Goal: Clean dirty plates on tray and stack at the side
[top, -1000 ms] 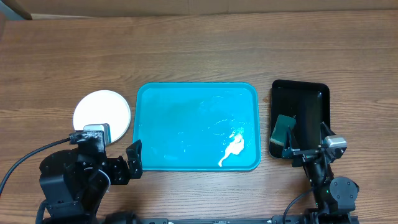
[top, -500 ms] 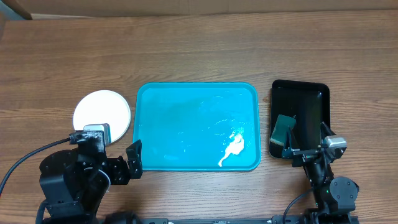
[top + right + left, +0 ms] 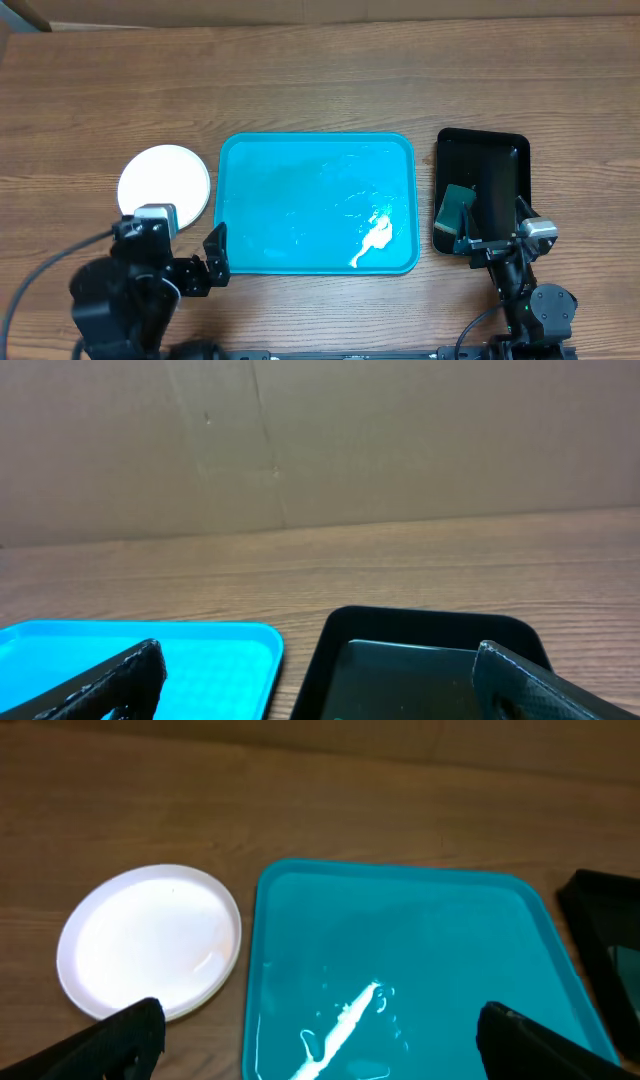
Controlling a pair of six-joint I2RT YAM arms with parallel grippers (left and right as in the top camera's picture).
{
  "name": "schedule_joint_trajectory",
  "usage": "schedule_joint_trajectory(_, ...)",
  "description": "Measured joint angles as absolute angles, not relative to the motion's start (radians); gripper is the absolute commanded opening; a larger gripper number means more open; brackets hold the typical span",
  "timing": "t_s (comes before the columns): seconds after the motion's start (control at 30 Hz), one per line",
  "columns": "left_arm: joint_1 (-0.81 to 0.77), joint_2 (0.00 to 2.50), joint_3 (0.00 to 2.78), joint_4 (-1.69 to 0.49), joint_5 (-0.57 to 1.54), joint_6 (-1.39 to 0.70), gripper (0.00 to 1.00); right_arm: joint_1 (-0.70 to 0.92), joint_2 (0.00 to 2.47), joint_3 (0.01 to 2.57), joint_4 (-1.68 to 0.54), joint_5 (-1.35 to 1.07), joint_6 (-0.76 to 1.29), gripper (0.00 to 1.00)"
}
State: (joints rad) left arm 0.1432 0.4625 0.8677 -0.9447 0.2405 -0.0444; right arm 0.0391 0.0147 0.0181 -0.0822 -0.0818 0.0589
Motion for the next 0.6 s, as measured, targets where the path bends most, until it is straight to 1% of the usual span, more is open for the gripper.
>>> schedule_joint_trajectory(0.23, 0.143, 0.236, 0.521, -0.674, 0.257, -0.049, 1.0, 0.039, 0.015, 0.018, -0.082, -0.082, 0.059, 1.0)
schedule_joint_trajectory(0.43, 0.141, 0.056, 0.249, -0.434, 0.271, -0.125, 1.0, 0.039, 0.015, 0.018, -0.082, -0.082, 0.059, 1.0)
schedule_joint_trajectory(0.6, 0.105, 0.02, 0.121, -0.181, 0.268, -0.159, 1.0, 0.039, 0.015, 0.018, -0.082, -0.082, 0.059, 1.0)
